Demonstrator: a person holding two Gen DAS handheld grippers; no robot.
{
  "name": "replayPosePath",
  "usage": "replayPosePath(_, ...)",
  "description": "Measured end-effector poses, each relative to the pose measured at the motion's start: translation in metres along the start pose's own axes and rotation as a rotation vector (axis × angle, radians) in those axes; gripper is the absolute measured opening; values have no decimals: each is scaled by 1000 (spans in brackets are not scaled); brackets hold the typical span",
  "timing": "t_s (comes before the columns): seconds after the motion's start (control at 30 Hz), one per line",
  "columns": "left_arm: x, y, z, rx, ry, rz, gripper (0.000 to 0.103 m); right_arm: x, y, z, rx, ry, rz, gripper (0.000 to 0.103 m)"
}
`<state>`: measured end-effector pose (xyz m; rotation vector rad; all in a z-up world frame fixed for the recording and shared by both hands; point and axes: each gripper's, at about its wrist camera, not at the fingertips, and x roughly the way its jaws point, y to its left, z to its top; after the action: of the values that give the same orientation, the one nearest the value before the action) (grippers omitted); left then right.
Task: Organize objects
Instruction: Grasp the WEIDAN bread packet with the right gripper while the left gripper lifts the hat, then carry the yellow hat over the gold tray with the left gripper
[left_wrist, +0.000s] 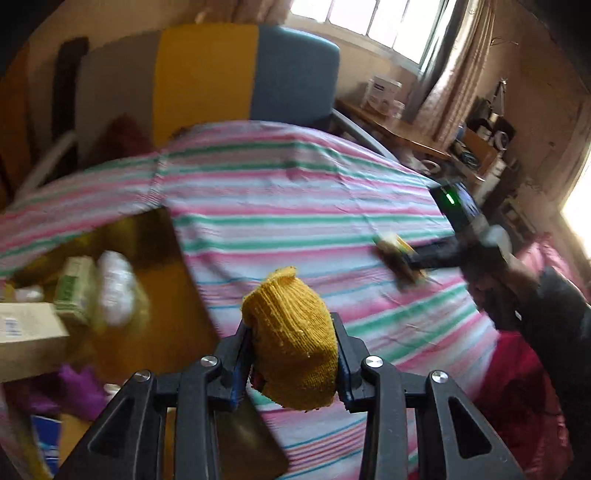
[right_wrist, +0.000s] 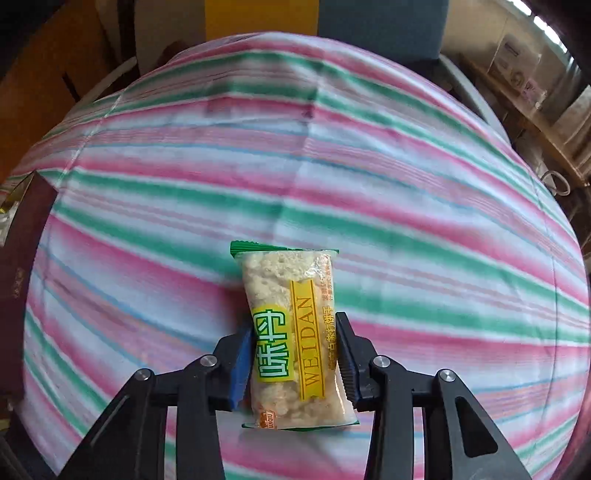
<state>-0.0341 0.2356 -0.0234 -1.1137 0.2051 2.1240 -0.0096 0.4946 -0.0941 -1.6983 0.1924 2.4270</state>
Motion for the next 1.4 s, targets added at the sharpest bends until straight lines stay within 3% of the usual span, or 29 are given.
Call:
replayPosePath(0.1,-12,11,-2,3,-39,77,37,-6,29,-16,-33,3,-9,41)
replayPosePath(0.23,-27,29,-9,-7,-67,150,38,-16,66,-32,6,4,48,41)
replayPosePath(0.4,-45,45,-24,-30,-87,192,38,-26,132,-51,-65,-15,98,42)
replayPosePath(0.5,-57,53,-33,-33,-109,219,38,-27,157,-59,-107,-38,82,42)
replayPosePath(1.03,-94,76,-71,-30,-174,364,38,-20,163,-71,-105,-158,72,45)
replayPosePath(1.4,-96,86,-74,-42,-170,387,38,-20,165,-73,-129,-175,53,45)
